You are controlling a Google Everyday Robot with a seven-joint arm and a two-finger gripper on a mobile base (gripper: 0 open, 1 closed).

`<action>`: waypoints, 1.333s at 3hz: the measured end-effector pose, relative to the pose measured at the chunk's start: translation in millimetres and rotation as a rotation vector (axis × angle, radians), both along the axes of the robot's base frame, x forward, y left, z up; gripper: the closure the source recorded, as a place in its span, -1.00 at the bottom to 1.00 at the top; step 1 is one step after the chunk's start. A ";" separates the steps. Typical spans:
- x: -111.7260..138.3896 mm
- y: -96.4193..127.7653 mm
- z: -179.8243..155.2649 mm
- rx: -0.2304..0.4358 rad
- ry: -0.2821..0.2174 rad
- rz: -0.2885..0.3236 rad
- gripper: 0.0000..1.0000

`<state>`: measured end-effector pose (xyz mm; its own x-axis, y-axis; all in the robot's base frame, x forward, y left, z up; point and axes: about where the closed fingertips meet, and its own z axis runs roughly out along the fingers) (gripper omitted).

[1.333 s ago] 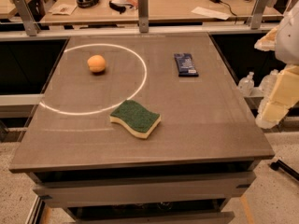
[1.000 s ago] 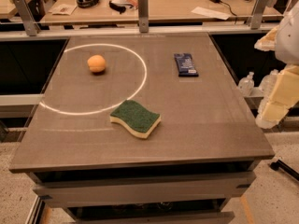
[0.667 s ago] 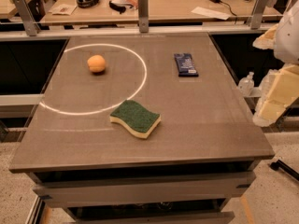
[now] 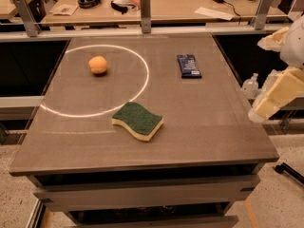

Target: Move rxbar blueberry near sponge

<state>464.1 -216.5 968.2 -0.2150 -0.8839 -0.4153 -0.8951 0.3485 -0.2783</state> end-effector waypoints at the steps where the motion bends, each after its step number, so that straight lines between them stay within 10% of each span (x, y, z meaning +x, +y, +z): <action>1: 15.5 -7.0 -9.5 0.079 -0.038 -0.076 -1.00; 2: 37.8 -14.0 -11.6 0.120 -0.129 -0.141 -1.00; 4: 53.2 -10.7 -14.2 0.121 -0.116 -0.179 -1.00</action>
Offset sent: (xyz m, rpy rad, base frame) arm 0.0584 -0.0254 -0.0279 0.1670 -0.1824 -0.2100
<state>517.3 -227.2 954.0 -0.3085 -0.7781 -0.5471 -0.7806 0.5358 -0.3218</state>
